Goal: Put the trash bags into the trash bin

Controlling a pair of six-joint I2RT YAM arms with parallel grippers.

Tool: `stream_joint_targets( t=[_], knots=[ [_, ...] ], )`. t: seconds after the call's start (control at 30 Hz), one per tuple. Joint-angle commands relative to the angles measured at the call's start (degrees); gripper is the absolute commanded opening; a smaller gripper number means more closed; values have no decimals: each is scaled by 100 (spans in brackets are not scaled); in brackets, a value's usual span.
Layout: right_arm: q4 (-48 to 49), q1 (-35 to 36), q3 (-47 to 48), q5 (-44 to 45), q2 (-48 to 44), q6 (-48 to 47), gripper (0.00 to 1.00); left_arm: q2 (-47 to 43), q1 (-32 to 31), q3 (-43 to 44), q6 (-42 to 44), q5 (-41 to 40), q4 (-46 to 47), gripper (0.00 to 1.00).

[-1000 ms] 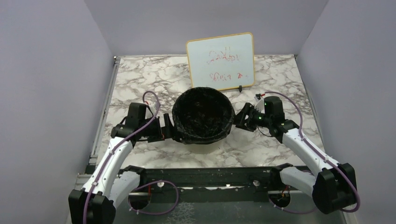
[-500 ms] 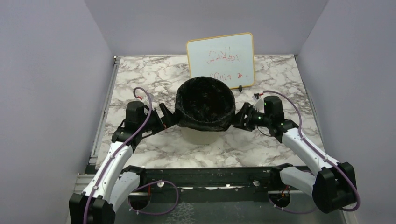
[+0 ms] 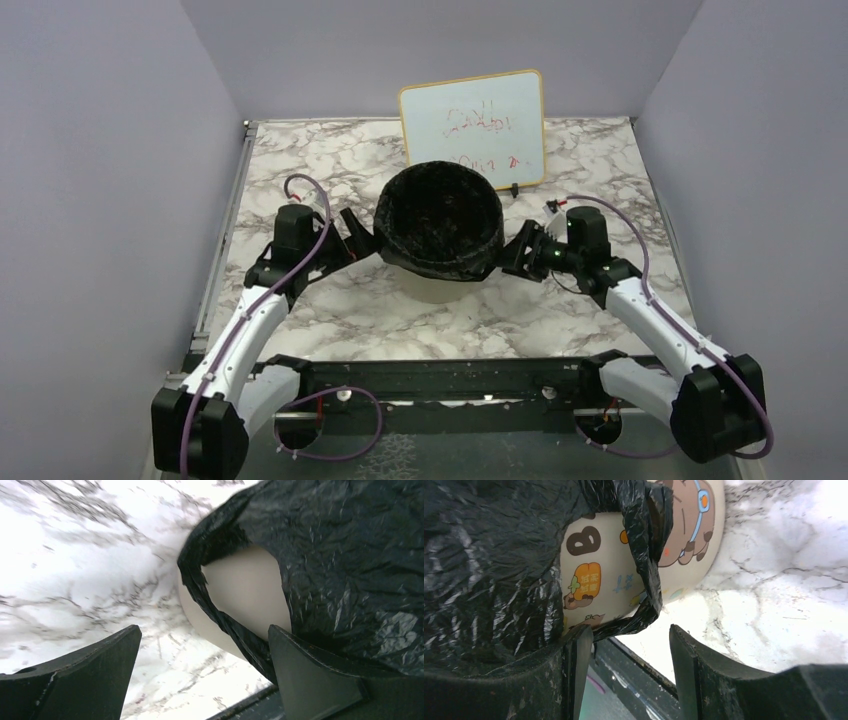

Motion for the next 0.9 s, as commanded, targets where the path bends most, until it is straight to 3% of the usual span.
stream_joint_targets(
  t=[0.0,0.13,0.3,0.5,0.63,0.87],
  knots=[
    [-228,16,18,1018,-477,47,63,-59,-2,349,584,-945,-293,99],
    [-57,16,130,1360,-453,-5,63,298,23,396,767,-328,20,99],
    [347,16,501,1383,321,9,63,871,23,284,389,799,893,99],
    [1439,11,353,1917,441,249,62,1018,41,524,425,116,714,99],
    [1346,8,436,2229,470,213,63,1059,41,585,392,-166,728,99],
    [1161,1,707,1756,916,108,63,1075,49,522,57,-300,1142,99]
  ],
)
